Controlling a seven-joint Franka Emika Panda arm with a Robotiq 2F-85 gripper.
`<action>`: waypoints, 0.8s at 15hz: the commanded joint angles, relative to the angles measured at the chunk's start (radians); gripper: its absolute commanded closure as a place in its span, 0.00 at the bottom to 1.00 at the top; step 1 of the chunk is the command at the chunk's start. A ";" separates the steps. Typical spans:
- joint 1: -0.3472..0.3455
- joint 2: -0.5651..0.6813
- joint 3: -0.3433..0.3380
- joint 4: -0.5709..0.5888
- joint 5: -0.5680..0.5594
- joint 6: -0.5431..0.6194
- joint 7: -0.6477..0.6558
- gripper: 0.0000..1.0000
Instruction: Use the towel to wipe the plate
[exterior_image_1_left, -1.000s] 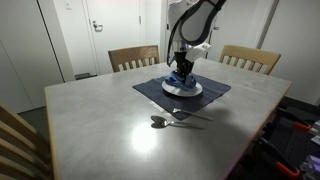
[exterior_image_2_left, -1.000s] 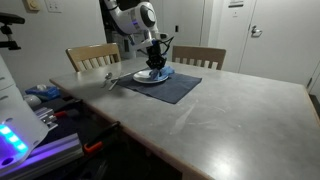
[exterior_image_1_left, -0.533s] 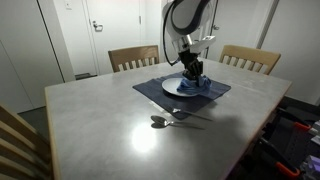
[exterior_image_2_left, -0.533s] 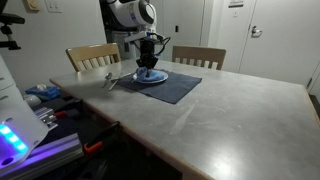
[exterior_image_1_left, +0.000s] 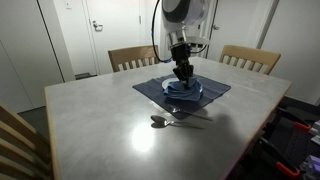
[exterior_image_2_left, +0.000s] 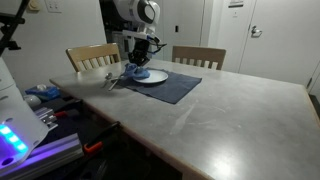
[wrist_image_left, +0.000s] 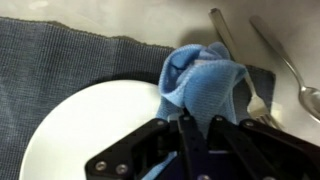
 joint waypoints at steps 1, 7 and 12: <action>-0.032 0.052 0.039 0.058 0.084 -0.024 -0.052 0.97; -0.004 0.070 0.022 0.034 0.076 0.228 0.014 0.97; 0.030 0.079 -0.018 0.016 0.012 0.409 0.113 0.97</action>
